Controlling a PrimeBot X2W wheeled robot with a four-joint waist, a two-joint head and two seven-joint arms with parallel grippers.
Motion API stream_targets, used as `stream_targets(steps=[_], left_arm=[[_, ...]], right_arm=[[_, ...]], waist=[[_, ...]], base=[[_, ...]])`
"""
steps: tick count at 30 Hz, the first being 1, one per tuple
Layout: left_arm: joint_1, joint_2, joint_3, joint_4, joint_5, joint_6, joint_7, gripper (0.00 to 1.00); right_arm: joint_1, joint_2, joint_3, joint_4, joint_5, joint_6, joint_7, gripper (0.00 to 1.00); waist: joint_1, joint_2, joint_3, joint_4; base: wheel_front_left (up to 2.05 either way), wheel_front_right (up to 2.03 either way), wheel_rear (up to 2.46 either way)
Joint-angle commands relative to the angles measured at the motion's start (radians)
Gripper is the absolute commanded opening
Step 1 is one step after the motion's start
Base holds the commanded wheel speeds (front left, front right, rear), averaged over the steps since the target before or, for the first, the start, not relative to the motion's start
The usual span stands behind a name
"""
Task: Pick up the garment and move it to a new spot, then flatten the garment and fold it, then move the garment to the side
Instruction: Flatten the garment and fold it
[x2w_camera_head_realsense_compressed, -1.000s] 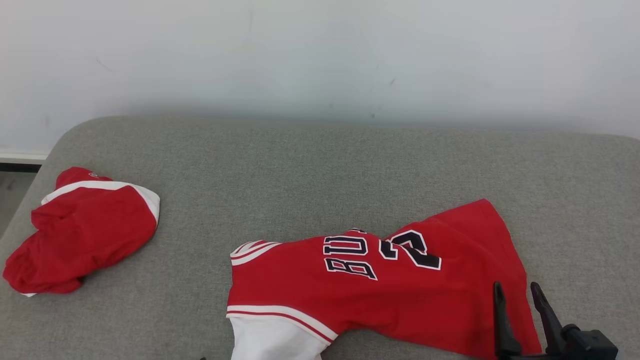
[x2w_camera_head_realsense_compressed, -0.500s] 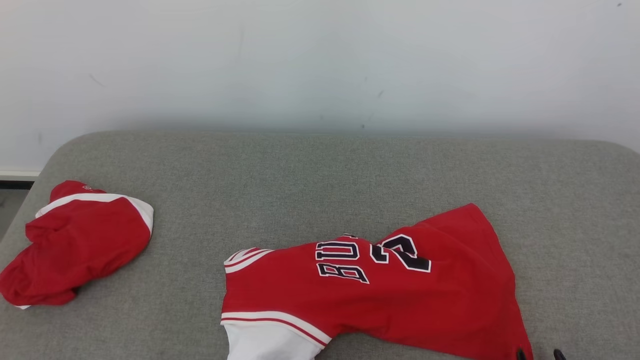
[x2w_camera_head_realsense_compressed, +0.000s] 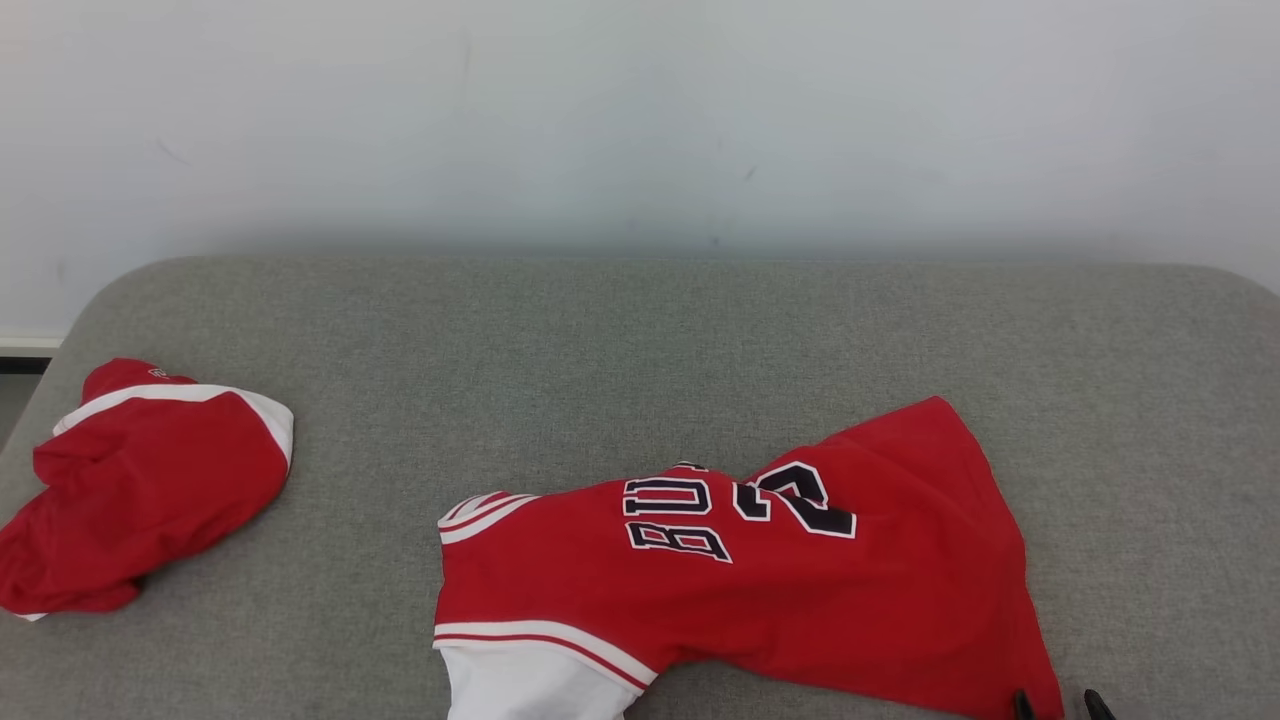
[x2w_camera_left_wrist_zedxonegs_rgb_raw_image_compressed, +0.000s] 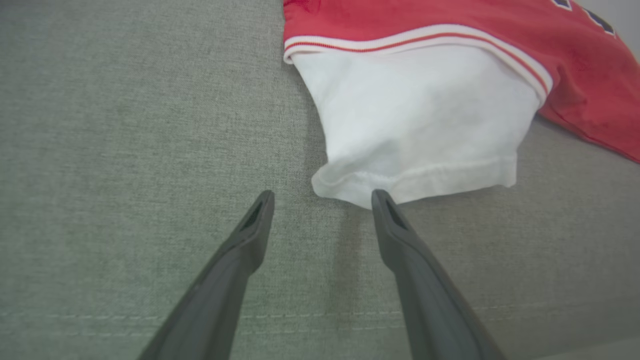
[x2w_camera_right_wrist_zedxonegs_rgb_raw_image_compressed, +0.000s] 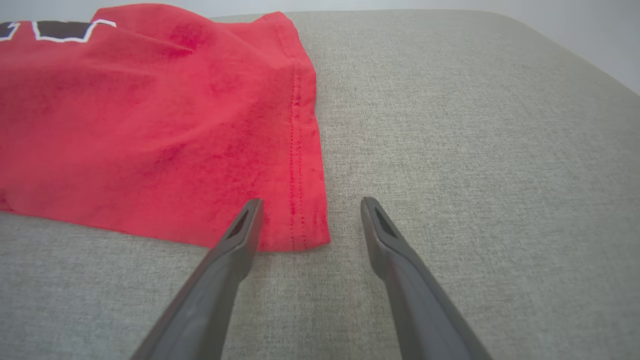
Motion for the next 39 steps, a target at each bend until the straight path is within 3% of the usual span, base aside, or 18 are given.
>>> stream_targets(steps=[1,10,11,12,13,14,15,21,32,39], left_arm=[[-0.019,0.0,-0.004,0.011,0.002,-0.006,-0.006,1.0],[-0.092,-0.001,-0.079,0.074,-0.002,-0.005,-0.005,1.0],[-0.102,-0.001,-0.087,0.082,-0.01,-0.005,-0.006,0.49],[-0.112,0.001,-0.097,0.091,-0.011,-0.006,-0.005,0.07],[-0.119,0.004,-0.107,0.095,-0.015,-0.006,-0.006,0.0],[-0.119,0.004,-0.107,0.095,-0.015,-0.006,-0.006,0.0],[-0.123,0.005,-0.11,0.098,-0.02,-0.006,-0.006,0.0],[-0.093,0.018,-0.118,0.061,-0.039,-0.006,-0.005,0.0],[0.029,0.053,-0.059,-0.21,-0.008,-0.006,-0.005,0.0],[-0.106,0.129,-0.075,-0.364,0.007,-0.006,0.043,0.0]], right_arm=[[-0.017,-0.007,0.006,0.017,0.01,-0.002,-0.001,1.0],[-0.065,-0.011,0.044,0.124,0.025,-0.002,-0.001,1.0],[-0.07,-0.01,0.052,0.139,0.03,-0.002,-0.001,0.94],[-0.075,-0.01,0.059,0.151,0.034,-0.002,0.0,0.42],[-0.08,-0.012,0.065,0.158,0.038,-0.002,0.0,0.22],[-0.08,-0.012,0.065,0.158,0.038,-0.002,0.0,0.22],[-0.084,-0.012,0.069,0.166,0.046,-0.002,0.0,0.0],[-0.068,-0.022,0.075,0.15,0.079,-0.002,-0.001,0.0],[0.054,-0.034,0.067,-0.083,0.151,-0.002,-0.002,0.0],[-0.051,-0.051,0.101,-0.221,0.279,-0.002,0.069,0.0]], waist=[[0.0,0.0,0.004,0.005],[0.0,0.0,0.011,0.018],[0.0,0.0,0.011,0.019],[0.0,0.0,0.011,0.019],[0.0,0.0,0.011,0.018],[0.0,0.0,0.011,0.018],[0.0,0.0,0.01,0.016],[0.0,0.0,-0.005,0.01],[0.0,0.0,-0.005,0.002],[0.0,0.0,0.022,-0.026]], base=[[0.0,0.0,0.0],[0.0,0.0,0.0],[0.0,0.0,0.0],[0.0,0.0,0.0],[0.0,0.0,0.0],[0.0,0.0,0.0],[0.0,0.0,0.0],[0.0,0.0,0.0],[0.0,0.0,0.0],[0.0,0.0,0.0]])
